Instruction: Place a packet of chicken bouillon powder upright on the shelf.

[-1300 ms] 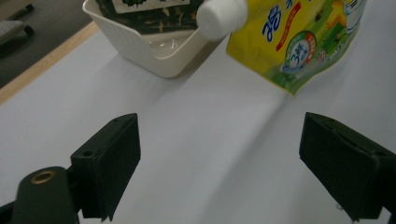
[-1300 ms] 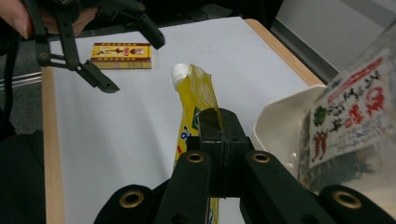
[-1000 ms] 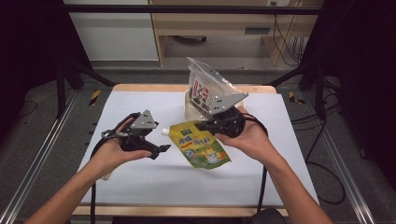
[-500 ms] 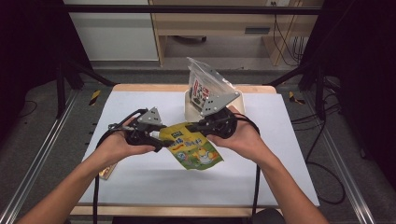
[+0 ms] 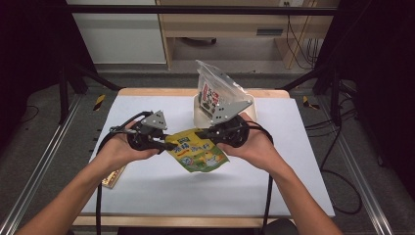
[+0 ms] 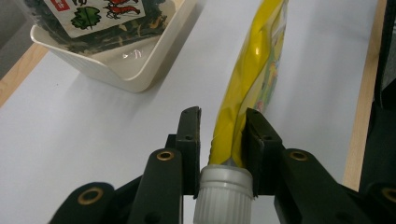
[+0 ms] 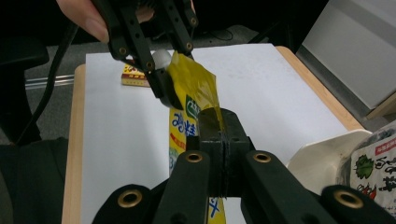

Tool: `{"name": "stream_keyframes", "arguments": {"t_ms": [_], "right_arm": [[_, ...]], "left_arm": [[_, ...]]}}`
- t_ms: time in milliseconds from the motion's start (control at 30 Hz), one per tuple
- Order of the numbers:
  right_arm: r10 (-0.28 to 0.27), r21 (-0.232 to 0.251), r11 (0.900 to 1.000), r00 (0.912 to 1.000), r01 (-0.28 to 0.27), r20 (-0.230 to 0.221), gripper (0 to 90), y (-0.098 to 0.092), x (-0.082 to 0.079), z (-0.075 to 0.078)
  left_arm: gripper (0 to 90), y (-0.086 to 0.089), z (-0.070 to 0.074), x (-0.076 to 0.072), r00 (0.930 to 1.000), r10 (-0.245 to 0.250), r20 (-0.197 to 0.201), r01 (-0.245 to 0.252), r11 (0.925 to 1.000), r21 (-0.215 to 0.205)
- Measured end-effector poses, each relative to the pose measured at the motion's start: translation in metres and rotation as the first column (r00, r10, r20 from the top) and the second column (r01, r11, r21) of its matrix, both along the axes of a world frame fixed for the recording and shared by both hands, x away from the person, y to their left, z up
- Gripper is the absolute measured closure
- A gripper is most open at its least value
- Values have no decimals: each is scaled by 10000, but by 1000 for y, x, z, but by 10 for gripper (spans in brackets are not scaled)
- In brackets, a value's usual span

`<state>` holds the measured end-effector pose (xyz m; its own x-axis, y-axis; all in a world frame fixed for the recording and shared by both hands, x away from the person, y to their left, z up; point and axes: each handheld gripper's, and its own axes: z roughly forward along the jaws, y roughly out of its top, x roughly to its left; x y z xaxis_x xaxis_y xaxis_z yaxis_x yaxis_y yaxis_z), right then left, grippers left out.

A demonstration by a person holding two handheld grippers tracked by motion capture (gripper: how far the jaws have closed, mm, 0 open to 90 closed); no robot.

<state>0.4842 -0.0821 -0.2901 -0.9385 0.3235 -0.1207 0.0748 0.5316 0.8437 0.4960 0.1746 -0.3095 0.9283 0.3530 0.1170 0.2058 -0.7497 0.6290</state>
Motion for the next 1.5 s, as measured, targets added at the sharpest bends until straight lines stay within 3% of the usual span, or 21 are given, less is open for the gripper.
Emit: {"name": "stream_keyframes", "arguments": {"t_ms": [200,367,500,600,733,900,1033,1167,1200,1300,1333,1433,1500], "right_arm": [[-129,-570,9983,9999,127,-46,891,-3,-3,-11],[-506,-1080,9931,9981,466,-351,890,-11,-4,-28],[-602,-1380,9890,9973,539,-417,866,-16,-6,-36],[-521,-1642,9855,9973,431,-510,775,-18,-6,-36],[-476,-2092,9770,9985,408,-277,608,-15,-6,-35],[-395,-2424,9696,9989,323,-248,529,-7,-2,-31],[-301,-2733,9619,9977,122,-614,588,2,4,-32],[-366,-2997,9540,9954,86,-880,753,10,10,-35],[-313,-2964,9551,9947,9,-976,825,11,11,-35],[-229,-2917,9564,9925,-133,-1202,887,13,12,-34],[-255,-2888,9573,9907,-143,-1335,891,12,12,-34],[-412,-2891,9573,9892,-11,-1404,900,8,9,-29],[-690,-2744,9612,9870,270,-1449,900,0,6,-23]], "left_arm": [[698,-5,7,-2,9990,-355,266,344,9986,405],[699,-21,1,0,9964,-801,287,771,9925,950],[699,-28,-2,1,9940,-1042,340,1004,9901,985],[699,-33,-2,0,9924,-1171,368,1132,9890,947],[699,-38,-2,0,9906,-1327,341,1289,9870,961],[699,-41,-1,-1,9896,-1393,357,1351,9857,1013],[699,-40,-2,-1,9896,-1403,319,1367,9859,965],[699,-40,-1,-2,9883,-1483,366,1438,9841,1042],[698,-40,-2,-2,9885,-1454,408,1405,9845,1046],[693,-39,-2,-4,9900,-1282,583,1221,9877,978],[665,-39,-2,-4,9897,-1245,709,1175,9884,959],[410,-37,-1,-8,9917,-847,966,803,9956,487],[301,-32,1,-11,9935,-480,1029,498,9986,-148]]}}
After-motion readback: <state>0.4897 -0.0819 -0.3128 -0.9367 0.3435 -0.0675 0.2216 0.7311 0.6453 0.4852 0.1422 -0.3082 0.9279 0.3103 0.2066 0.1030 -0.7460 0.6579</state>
